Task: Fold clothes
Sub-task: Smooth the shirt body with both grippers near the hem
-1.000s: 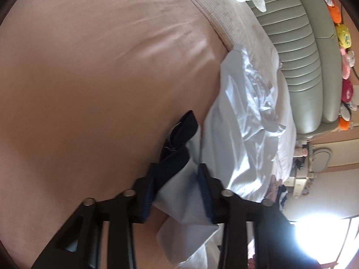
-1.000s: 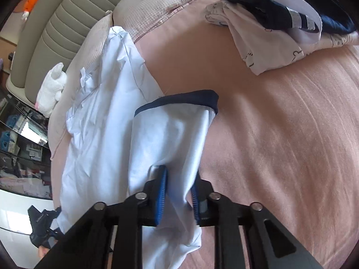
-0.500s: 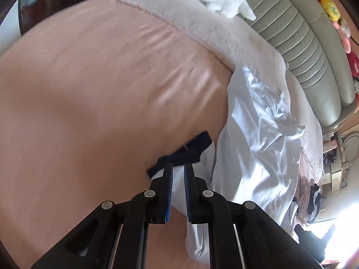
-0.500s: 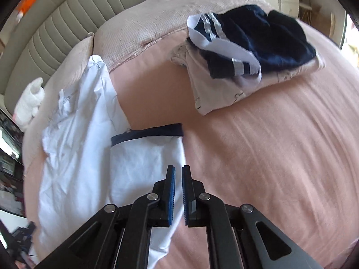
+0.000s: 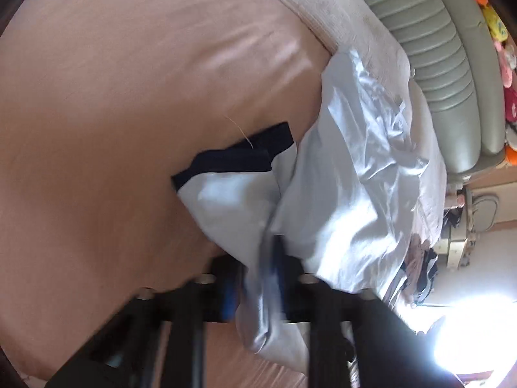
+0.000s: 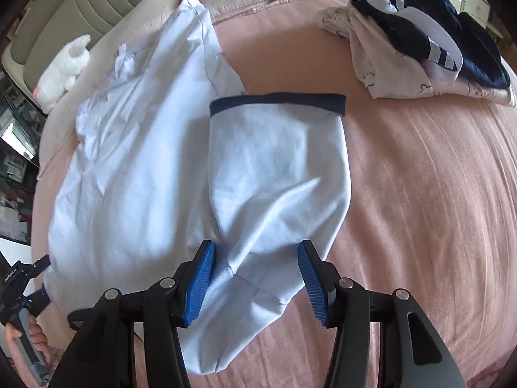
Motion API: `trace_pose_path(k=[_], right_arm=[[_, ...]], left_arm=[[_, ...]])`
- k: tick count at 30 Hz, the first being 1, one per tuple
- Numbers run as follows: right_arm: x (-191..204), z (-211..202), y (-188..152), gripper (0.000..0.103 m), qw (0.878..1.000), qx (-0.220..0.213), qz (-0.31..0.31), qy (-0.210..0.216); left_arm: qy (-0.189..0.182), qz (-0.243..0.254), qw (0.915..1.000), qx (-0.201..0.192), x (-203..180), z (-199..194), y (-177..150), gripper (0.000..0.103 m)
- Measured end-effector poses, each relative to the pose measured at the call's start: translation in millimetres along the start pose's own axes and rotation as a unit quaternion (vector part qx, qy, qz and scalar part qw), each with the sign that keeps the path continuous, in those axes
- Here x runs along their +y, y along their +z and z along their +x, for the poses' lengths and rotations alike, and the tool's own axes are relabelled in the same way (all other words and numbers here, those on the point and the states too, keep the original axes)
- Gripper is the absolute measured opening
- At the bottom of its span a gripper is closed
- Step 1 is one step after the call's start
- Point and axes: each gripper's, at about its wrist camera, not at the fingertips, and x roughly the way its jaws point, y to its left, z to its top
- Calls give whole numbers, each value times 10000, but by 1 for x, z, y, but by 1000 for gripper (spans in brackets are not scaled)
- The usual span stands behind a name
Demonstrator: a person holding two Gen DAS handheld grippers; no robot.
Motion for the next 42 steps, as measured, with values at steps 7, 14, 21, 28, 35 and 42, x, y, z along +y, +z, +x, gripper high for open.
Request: trace_pose_path(k=[7, 14, 21, 28, 35, 42], right_arm=[[-37, -15, 0, 53, 9937, -403, 991, 343], [-14, -14, 11, 53, 9979, -638, 39, -84], [50, 29, -21, 72, 9481, 48, -2681, -1708], [26, -3, -21, 79, 9630, 552, -2408, -1080], [117, 49, -51, 81, 9266, 370, -3592, -1053], [71, 58, -59, 95, 9358, 1353, -3145, -841]], left_arm=[[781, 249, 9911, -1046, 0, -42, -5, 3], [101, 476, 9948, -897, -3, -48, -3, 3], [917, 3040, 9459, 673, -104, 43, -47, 10], [1630, 3648, 9038, 1535, -108, 39, -68, 11], [1790, 4110, 8818, 1462, -133, 69, -89, 12], [1695, 3876, 8839, 1996, -98, 57, -128, 12]])
